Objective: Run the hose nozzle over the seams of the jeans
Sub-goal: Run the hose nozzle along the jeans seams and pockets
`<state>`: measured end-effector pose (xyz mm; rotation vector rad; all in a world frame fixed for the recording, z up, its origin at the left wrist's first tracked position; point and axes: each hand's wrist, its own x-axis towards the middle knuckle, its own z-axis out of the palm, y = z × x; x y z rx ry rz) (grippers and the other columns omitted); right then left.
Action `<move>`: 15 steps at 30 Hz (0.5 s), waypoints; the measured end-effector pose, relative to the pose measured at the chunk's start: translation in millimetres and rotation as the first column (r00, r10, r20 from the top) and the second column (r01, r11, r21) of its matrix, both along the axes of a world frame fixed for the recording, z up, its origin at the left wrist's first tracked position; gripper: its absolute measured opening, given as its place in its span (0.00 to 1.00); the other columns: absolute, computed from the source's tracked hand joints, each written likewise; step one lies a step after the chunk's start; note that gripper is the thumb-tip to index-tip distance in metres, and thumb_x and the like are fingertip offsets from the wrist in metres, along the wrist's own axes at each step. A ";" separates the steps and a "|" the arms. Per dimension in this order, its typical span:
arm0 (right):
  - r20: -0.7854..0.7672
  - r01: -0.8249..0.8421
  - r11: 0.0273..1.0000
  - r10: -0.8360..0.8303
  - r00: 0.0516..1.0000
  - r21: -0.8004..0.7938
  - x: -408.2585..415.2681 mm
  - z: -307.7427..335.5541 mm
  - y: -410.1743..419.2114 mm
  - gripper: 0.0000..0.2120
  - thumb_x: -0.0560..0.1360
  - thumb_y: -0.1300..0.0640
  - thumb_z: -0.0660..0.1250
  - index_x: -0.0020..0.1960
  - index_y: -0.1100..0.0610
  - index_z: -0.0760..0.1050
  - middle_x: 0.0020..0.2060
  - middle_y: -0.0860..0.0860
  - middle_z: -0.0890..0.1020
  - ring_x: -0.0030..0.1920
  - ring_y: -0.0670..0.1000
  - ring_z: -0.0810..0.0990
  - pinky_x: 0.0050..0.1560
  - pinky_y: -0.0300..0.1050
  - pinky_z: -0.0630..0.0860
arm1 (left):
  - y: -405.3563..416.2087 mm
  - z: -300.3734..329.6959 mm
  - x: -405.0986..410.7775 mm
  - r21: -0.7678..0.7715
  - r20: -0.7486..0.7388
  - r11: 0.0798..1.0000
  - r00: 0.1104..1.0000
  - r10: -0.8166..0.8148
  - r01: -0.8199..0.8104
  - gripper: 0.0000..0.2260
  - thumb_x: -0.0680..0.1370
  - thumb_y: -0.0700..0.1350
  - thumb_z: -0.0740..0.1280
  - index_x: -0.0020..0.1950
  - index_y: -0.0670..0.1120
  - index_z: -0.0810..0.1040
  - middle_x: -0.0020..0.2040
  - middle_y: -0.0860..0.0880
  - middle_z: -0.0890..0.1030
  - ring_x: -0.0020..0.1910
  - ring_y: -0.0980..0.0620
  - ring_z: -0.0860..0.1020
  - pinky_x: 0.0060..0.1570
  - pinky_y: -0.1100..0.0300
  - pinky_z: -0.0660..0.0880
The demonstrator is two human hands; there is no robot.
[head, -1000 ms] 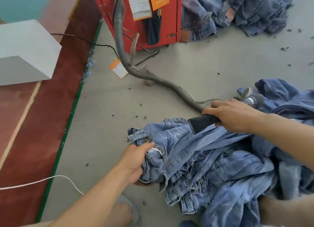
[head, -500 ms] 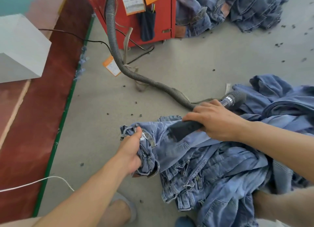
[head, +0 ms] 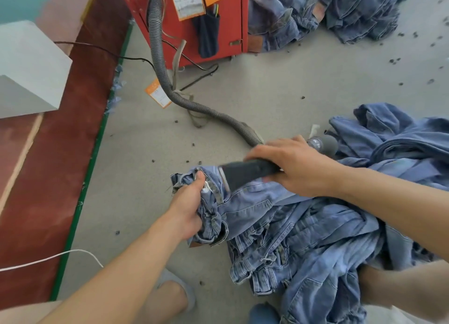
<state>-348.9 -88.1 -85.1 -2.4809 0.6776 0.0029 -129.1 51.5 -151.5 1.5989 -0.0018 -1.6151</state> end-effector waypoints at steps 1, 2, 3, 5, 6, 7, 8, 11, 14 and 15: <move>0.065 0.040 0.997 -0.044 0.997 0.065 3.6 8.9 -2.7 0.20 0.77 0.56 0.74 0.65 0.42 0.74 0.51 0.41 0.81 0.51 0.44 0.78 0.56 0.47 0.70 | 2.2 1.4 -0.9 -0.020 -0.007 1.000 1.000 -0.018 0.018 0.23 0.85 0.58 0.59 0.65 0.42 0.82 0.59 0.39 0.85 0.57 0.39 0.85 0.58 0.44 0.79; 0.095 0.084 0.991 -0.094 0.991 0.105 4.6 16.4 -9.5 0.21 0.76 0.58 0.75 0.65 0.43 0.75 0.50 0.41 0.82 0.49 0.43 0.79 0.54 0.43 0.72 | 4.7 3.7 -1.8 -0.045 -0.018 0.998 0.999 -0.033 0.033 0.21 0.85 0.56 0.61 0.65 0.42 0.81 0.60 0.39 0.85 0.58 0.39 0.84 0.60 0.43 0.78; 0.092 0.124 0.987 -0.133 0.987 0.103 2.5 22.1 -18.4 0.21 0.76 0.59 0.75 0.64 0.43 0.75 0.49 0.41 0.82 0.48 0.44 0.80 0.52 0.43 0.73 | 7.4 6.1 -2.2 -0.083 -0.029 0.996 0.999 -0.044 0.042 0.19 0.83 0.53 0.65 0.66 0.41 0.81 0.61 0.38 0.84 0.60 0.38 0.84 0.62 0.41 0.78; 0.007 0.185 0.982 -0.185 0.983 0.040 -9.2 26.8 -38.2 0.20 0.76 0.59 0.75 0.63 0.44 0.75 0.49 0.44 0.83 0.49 0.50 0.80 0.53 0.50 0.73 | 14.6 9.8 -2.4 -0.187 -0.050 0.981 0.997 -0.058 0.048 0.17 0.79 0.45 0.71 0.66 0.40 0.80 0.64 0.35 0.81 0.61 0.36 0.82 0.62 0.41 0.79; -0.064 0.200 0.980 -0.198 0.978 0.013 -17.0 25.6 -46.5 0.20 0.76 0.59 0.75 0.63 0.44 0.75 0.50 0.45 0.83 0.51 0.53 0.80 0.53 0.51 0.72 | 18.4 12.2 -2.7 -0.238 -0.064 0.970 0.996 -0.065 0.048 0.18 0.78 0.42 0.72 0.67 0.40 0.80 0.65 0.34 0.80 0.62 0.35 0.82 0.61 0.42 0.80; -0.133 0.199 0.980 -0.198 0.971 -0.008 -23.7 22.8 -52.2 0.20 0.76 0.58 0.74 0.64 0.45 0.75 0.51 0.46 0.83 0.52 0.54 0.79 0.53 0.51 0.71 | 22.0 14.9 -3.0 -0.284 -0.098 0.958 0.993 -0.071 0.040 0.18 0.78 0.41 0.71 0.68 0.40 0.80 0.66 0.34 0.80 0.63 0.35 0.81 0.62 0.41 0.79; -0.184 0.186 0.982 -0.187 0.965 -0.025 -28.7 19.6 -55.2 0.20 0.76 0.57 0.74 0.65 0.44 0.74 0.52 0.47 0.83 0.52 0.54 0.79 0.52 0.50 0.69 | 24.7 18.5 -3.4 -0.313 -0.146 0.949 0.987 -0.072 0.024 0.18 0.78 0.43 0.70 0.68 0.41 0.81 0.67 0.35 0.80 0.65 0.35 0.80 0.64 0.41 0.78; -0.189 0.131 0.991 -0.134 0.973 -0.030 -29.2 16.4 -54.0 0.20 0.76 0.53 0.74 0.65 0.39 0.73 0.50 0.43 0.83 0.48 0.51 0.79 0.47 0.49 0.69 | 28.3 25.3 -2.2 -0.315 -0.246 0.949 0.968 -0.047 -0.034 0.18 0.81 0.45 0.65 0.67 0.39 0.81 0.67 0.36 0.80 0.66 0.37 0.80 0.63 0.43 0.79; -0.137 0.074 0.995 -0.082 0.987 -0.061 -19.1 23.9 -47.3 0.19 0.74 0.46 0.74 0.61 0.33 0.71 0.43 0.38 0.82 0.43 0.39 0.78 0.41 0.37 0.70 | 29.8 27.8 2.5 -0.370 -0.150 0.928 0.982 -0.114 0.051 0.16 0.84 0.38 0.60 0.70 0.38 0.77 0.67 0.36 0.80 0.66 0.38 0.80 0.62 0.44 0.80; -0.130 0.061 0.996 -0.068 0.989 -0.062 -15.5 27.0 -44.6 0.19 0.73 0.45 0.73 0.60 0.33 0.71 0.42 0.37 0.81 0.42 0.37 0.77 0.40 0.35 0.69 | 30.1 29.5 3.6 -0.400 -0.094 0.910 0.983 -0.161 0.111 0.16 0.84 0.35 0.60 0.71 0.39 0.76 0.67 0.37 0.80 0.66 0.38 0.80 0.63 0.44 0.79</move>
